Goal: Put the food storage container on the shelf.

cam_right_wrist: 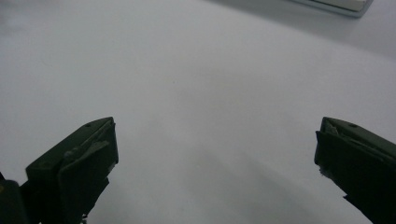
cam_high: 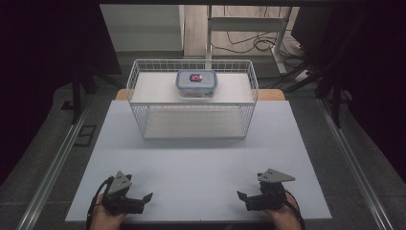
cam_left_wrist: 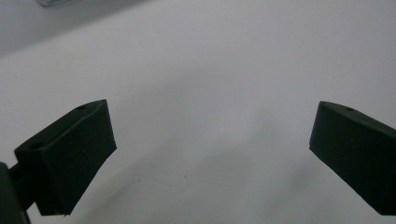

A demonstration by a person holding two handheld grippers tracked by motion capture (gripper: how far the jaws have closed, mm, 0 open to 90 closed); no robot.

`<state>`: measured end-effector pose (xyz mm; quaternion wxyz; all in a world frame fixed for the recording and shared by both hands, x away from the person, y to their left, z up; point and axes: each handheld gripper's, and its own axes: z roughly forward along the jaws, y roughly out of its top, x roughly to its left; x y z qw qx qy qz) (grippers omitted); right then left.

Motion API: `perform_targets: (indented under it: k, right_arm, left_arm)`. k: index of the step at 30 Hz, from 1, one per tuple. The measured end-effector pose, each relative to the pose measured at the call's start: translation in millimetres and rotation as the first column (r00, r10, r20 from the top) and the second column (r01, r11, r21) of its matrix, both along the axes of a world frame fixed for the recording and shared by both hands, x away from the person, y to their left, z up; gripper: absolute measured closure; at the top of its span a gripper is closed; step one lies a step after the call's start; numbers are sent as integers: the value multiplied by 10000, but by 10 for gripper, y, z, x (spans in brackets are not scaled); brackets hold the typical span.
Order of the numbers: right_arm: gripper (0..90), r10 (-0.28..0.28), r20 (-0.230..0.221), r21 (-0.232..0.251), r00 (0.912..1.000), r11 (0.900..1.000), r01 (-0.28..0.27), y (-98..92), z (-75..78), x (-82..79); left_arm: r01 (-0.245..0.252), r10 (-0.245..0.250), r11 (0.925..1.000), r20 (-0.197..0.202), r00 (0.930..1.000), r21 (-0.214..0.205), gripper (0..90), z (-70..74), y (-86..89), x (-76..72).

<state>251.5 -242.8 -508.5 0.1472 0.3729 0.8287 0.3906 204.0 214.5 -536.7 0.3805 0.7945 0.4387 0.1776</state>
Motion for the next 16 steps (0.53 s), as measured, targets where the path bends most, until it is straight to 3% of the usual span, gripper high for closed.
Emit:
perform_targets:
  k: [8,12,16]
  right_arm:
    - [0,119,-392,-827,9992,9965,-151,23,-74,-76]
    - [0,137,-620,-1201,9980,9925,-211,12,-109,-130]
    - [0,197,-556,-1361,9983,9903,-271,13,-121,-144]
  left_arm:
    - [174,-109,9940,-607,9981,1079,0,-70,-70,-46]
    - [215,-138,9928,-660,9977,1179,0,-74,-64,-102]
    - [176,-124,9953,-545,9984,957,0,-59,-56,-104]
